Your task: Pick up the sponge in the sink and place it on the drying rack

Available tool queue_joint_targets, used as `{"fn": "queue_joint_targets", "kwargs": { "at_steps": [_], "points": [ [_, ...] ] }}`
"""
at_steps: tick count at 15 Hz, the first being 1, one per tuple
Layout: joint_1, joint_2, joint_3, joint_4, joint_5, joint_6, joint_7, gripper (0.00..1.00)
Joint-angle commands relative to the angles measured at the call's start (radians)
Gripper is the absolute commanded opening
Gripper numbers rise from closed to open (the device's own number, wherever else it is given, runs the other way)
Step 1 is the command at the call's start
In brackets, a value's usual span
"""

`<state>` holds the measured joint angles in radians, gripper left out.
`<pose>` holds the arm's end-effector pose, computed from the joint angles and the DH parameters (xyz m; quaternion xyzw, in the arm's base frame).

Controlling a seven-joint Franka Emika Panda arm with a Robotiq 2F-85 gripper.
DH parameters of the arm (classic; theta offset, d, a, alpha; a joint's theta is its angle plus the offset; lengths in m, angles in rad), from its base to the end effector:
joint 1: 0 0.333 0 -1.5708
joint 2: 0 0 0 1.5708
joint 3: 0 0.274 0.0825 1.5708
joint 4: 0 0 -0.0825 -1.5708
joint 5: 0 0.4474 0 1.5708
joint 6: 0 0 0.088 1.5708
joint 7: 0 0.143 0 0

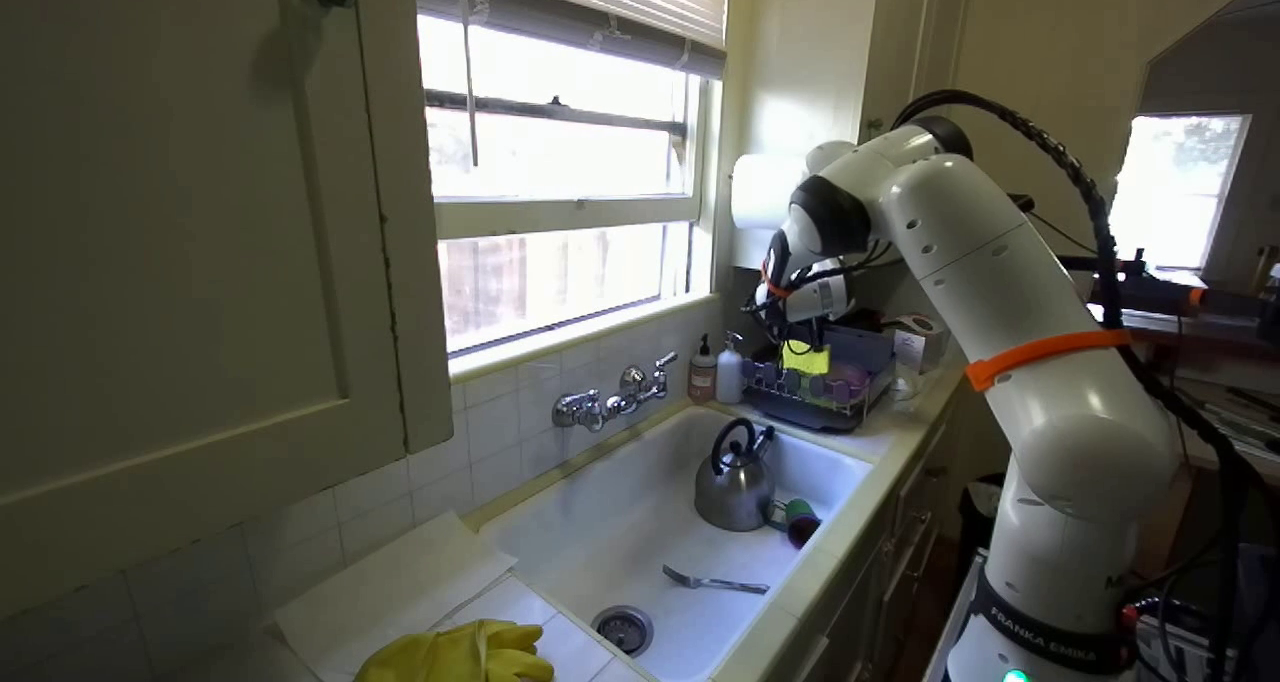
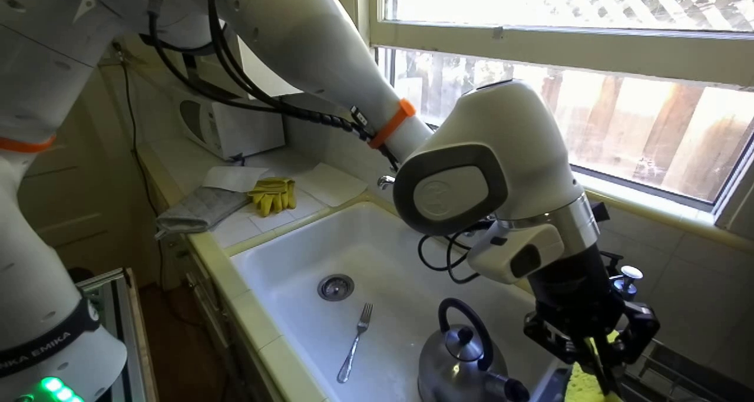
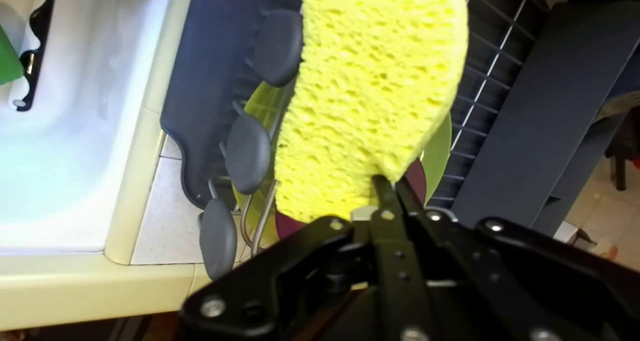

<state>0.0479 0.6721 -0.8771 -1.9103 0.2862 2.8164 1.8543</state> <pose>0.4820 -0.5211 0.2029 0.2103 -0.9335 0.2902 0.0117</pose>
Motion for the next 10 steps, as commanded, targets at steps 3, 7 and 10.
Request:
{"fn": "queue_joint_targets", "kwargs": {
  "at_steps": [3, 7, 10],
  "points": [
    [0.038, 0.056, -0.048, 0.014, -0.071, -0.034, 0.204, 0.01],
    [0.051, 0.072, -0.059, 0.011, -0.107, -0.047, 0.256, 0.01],
    [0.063, 0.078, -0.066, 0.005, -0.134, -0.047, 0.267, 0.01]
  ]
}}
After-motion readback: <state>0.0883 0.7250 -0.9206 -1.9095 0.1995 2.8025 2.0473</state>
